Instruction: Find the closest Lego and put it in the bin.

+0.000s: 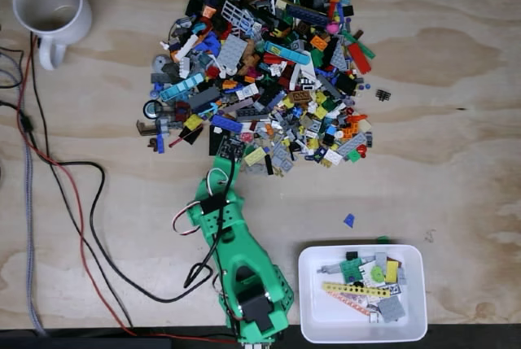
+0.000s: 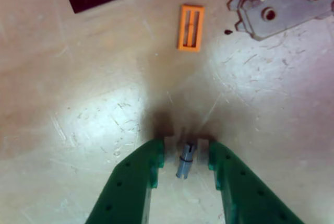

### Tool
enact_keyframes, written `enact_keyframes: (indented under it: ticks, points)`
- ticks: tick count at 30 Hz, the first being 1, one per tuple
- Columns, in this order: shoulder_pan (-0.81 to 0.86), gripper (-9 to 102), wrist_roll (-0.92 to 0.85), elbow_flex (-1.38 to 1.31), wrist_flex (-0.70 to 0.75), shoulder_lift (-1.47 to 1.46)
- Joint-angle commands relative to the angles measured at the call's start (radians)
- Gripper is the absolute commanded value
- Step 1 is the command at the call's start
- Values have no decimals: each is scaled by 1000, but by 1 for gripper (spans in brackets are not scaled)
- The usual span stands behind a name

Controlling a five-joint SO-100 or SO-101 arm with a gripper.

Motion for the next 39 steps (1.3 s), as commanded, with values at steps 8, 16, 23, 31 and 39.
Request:
enact_keyframes:
  ticks: [8,16,23,31,39]
  points:
    - [15,8,11,-77,41,-52]
    - [3,8,21,-80,72,-28]
    - [3,7,26,-87,86,-17]
    - [-5,6,37,-81,64,-28]
    - [-20,4,55,-75,49,-32]
